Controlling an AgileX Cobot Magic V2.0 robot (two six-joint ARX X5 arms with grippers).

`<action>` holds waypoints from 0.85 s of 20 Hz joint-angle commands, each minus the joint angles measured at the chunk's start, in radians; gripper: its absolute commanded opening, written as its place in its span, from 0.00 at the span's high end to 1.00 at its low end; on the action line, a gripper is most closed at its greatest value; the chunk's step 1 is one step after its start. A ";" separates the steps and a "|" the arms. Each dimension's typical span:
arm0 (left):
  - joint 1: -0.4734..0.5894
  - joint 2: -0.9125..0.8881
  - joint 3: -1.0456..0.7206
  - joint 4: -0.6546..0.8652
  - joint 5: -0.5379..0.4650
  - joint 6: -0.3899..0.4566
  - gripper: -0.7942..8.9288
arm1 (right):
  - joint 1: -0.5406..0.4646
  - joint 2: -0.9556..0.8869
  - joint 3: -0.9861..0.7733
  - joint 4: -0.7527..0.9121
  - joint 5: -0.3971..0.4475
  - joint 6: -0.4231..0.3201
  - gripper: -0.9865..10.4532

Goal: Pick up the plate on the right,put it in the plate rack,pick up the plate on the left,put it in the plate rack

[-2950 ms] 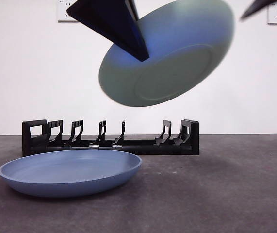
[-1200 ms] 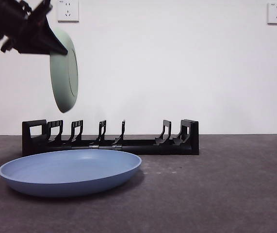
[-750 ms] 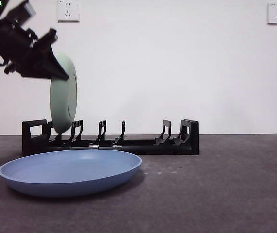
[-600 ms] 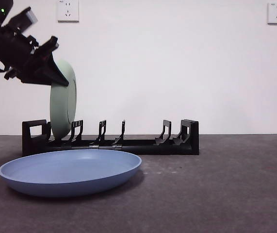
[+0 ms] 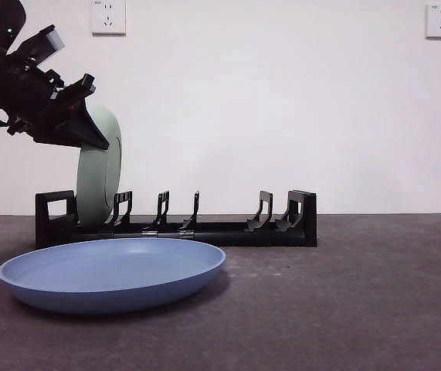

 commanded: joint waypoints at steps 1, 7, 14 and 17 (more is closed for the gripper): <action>-0.012 0.007 -0.002 -0.028 -0.017 0.072 0.92 | 0.002 -0.001 -0.008 0.006 -0.004 -0.007 0.50; -0.041 0.009 -0.002 -0.073 -0.085 0.134 0.92 | 0.002 -0.001 -0.008 0.006 -0.004 -0.008 0.50; -0.057 0.009 -0.002 -0.074 -0.099 0.133 0.91 | 0.002 -0.001 -0.008 0.005 -0.004 -0.007 0.50; -0.060 0.009 -0.002 -0.073 -0.099 0.129 0.81 | 0.001 -0.001 -0.008 0.005 -0.004 -0.008 0.50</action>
